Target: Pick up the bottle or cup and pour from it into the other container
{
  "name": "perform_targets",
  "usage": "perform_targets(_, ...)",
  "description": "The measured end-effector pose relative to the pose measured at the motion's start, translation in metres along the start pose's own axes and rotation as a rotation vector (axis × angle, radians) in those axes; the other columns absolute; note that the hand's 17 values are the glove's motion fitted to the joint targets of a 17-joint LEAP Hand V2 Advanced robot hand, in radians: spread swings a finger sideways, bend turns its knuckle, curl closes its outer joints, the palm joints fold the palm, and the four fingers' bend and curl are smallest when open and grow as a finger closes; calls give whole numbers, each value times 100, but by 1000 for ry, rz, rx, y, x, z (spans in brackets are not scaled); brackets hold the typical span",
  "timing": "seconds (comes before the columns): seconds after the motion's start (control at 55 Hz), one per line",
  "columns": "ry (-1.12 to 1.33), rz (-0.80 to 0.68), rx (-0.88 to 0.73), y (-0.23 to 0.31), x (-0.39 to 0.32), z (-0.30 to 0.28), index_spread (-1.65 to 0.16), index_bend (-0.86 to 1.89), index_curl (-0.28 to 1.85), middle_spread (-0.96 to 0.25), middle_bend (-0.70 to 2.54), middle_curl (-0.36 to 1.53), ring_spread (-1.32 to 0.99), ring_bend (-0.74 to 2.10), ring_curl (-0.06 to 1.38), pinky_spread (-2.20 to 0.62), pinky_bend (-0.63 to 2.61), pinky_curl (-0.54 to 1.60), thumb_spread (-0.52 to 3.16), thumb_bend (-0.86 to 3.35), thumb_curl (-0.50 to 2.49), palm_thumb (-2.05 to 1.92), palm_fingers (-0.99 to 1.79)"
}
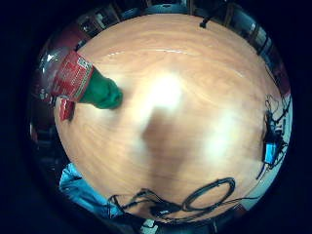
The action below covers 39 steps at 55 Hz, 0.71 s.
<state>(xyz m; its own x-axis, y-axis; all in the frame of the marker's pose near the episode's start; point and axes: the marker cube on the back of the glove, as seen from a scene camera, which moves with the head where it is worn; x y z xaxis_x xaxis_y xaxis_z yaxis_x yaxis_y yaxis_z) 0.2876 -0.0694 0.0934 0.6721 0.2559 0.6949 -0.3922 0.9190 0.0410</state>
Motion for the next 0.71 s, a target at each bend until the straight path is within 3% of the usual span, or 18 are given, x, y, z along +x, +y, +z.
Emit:
perform_targets(0.309, -365, -5, 56, -35, -6, 46, -39, 12, 19, 1, 18, 31, 15, 49, 30, 25, 62, 29, 86, -3, 40, 68, 2)
perform_targets(0.491, -441, -26, 158, -53, -15, 60, -40, 14, 19, 4, 15, 29, 17, 54, 31, 27, 75, 32, 82, -2, 40, 74, 13)
perform_targets(0.636, -457, -37, 198, -60, -17, 73, -39, 20, 24, 5, 16, 27, 14, 57, 31, 25, 79, 32, 79, -1, 41, 82, 45)
perform_targets(0.709, -468, -43, 233, -63, -21, 77, -30, 22, 27, 5, 23, 30, 7, 57, 30, 19, 72, 29, 76, 2, 43, 93, 75)
